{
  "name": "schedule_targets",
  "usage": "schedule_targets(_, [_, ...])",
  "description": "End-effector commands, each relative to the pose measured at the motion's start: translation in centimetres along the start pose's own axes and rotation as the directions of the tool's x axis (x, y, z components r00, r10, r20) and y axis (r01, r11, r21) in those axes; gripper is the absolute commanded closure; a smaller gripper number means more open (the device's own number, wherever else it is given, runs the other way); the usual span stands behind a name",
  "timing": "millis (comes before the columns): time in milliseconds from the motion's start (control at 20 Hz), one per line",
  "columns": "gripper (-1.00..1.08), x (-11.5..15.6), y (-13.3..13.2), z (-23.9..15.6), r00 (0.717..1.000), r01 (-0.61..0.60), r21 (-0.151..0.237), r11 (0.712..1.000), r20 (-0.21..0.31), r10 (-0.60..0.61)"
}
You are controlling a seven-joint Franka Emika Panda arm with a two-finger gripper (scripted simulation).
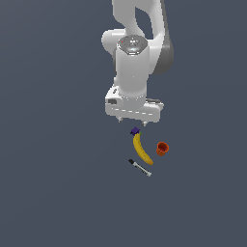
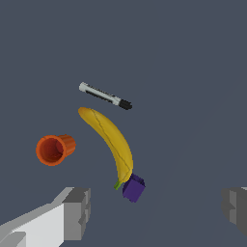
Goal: Pick up a designated object from a clutter of objects.
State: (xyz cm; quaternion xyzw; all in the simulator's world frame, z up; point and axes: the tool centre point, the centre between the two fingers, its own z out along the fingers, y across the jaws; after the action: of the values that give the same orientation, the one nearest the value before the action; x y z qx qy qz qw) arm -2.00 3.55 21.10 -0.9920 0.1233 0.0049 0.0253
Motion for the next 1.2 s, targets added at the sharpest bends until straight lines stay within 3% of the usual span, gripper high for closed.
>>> schedule_targets(0, [-0.92, -0.9, -0.5, 2.1, 0.998, -0.062, 0.001, 0.998, 0.002, 0.062])
schedule_targets(300, [-0.92, -3.3, -1.1, 6.7, 0.977, -0.211, -0.004, 0.977, 0.001, 0.211])
schedule_targets(600, [-0.92, -5.9, -1.0, 10.7, 0.937, -0.350, -0.017, 0.937, -0.009, 0.350])
schedule_targets(1150, [-0.92, -8.8, -0.3, 14.3, 0.873, -0.487, -0.033, 0.873, -0.035, 0.486])
